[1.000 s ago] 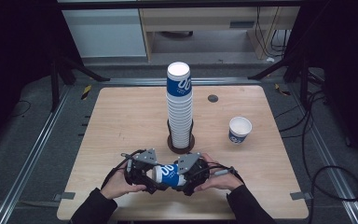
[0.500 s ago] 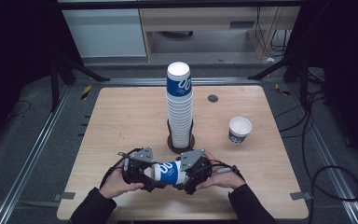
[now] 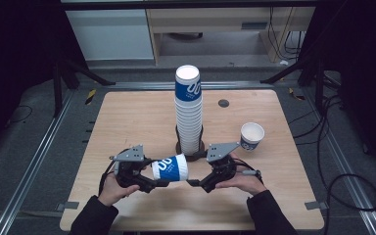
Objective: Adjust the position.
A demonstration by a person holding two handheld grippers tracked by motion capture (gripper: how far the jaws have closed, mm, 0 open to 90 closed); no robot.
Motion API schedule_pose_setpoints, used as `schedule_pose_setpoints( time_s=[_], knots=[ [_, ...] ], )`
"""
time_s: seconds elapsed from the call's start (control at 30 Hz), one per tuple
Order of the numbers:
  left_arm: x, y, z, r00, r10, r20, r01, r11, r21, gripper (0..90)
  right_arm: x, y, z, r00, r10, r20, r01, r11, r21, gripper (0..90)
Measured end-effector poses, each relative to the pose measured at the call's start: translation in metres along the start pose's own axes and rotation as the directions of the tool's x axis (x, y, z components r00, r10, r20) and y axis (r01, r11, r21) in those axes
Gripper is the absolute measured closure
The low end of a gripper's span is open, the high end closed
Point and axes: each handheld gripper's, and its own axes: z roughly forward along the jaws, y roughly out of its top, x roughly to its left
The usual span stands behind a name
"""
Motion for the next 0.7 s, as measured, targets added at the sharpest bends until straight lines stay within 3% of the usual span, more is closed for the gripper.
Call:
schedule_pose_setpoints(
  time_s=[0.17, 0.47, 0.7],
  knots=[
    [-0.003, 0.000, 0.006, 0.9994, 0.001, 0.034, -0.001, 1.0000, -0.005, 25.2, 0.003, 0.002, -0.001, 0.9971, 0.006, -0.076, -0.010, 0.999, -0.052, 6.7],
    [-0.007, -0.001, 0.014, 0.9947, 0.020, 0.100, -0.022, 0.9996, 0.015, 25.2, 0.007, 0.001, 0.004, 0.9908, -0.005, -0.135, -0.003, 0.998, -0.060, 8.2],
    [-0.008, -0.001, 0.017, 0.9933, 0.029, 0.112, -0.033, 0.9988, 0.037, 25.3, 0.011, -0.001, 0.010, 0.9840, -0.009, -0.178, 0.000, 0.999, -0.051, 13.7]
  ],
)
